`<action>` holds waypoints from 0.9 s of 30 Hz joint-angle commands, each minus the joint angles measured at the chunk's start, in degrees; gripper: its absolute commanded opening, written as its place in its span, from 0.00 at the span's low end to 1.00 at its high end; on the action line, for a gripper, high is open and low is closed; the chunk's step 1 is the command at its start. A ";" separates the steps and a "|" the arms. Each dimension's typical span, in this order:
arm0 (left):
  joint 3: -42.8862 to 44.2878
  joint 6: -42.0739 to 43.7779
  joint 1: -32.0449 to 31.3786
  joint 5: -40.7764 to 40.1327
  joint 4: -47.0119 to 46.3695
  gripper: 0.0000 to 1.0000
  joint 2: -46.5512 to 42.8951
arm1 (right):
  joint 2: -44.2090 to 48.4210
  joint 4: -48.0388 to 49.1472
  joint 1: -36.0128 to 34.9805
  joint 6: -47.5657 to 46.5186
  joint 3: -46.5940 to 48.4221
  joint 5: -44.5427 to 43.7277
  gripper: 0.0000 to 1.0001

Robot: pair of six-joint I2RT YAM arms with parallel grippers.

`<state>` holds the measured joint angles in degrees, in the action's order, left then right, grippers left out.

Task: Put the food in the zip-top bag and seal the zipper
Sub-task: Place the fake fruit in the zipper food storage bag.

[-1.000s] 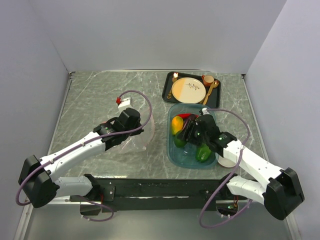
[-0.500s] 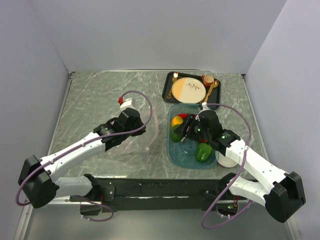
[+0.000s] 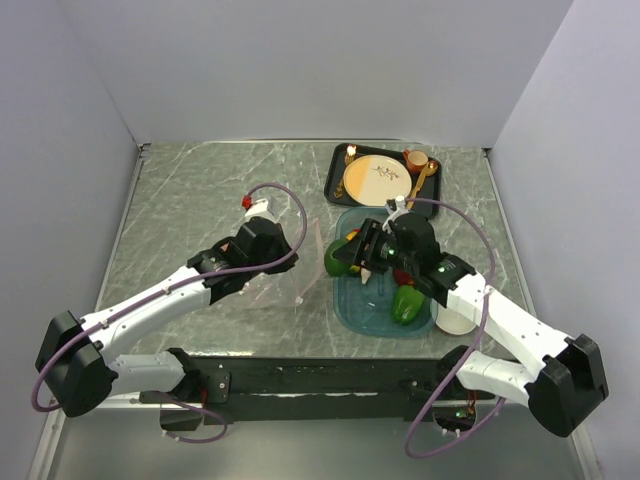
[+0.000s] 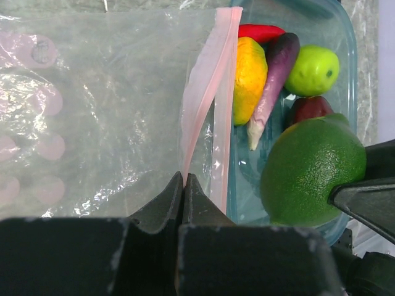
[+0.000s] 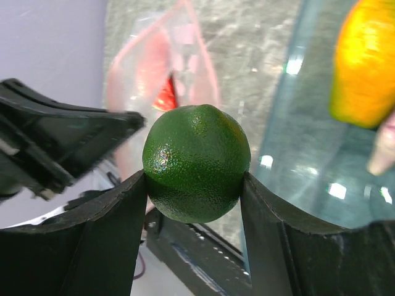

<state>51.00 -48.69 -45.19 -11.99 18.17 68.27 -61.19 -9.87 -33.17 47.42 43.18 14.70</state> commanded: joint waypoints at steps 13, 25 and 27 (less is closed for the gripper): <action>-0.47 1.93 0.19 1.79 -3.41 0.01 -3.23 | -11.93 3.28 -5.59 0.57 9.64 -0.72 0.22; 0.32 2.98 0.19 -1.02 -1.39 0.01 -5.25 | -15.28 1.52 -6.65 -2.15 14.12 2.62 0.58; 0.33 2.81 0.19 -1.37 -1.30 0.01 -5.52 | -14.93 0.91 -6.73 -2.50 14.13 1.74 0.65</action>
<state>50.48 -47.18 -45.19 -11.88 17.21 64.23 -76.34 -8.75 -39.18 46.63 54.37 16.01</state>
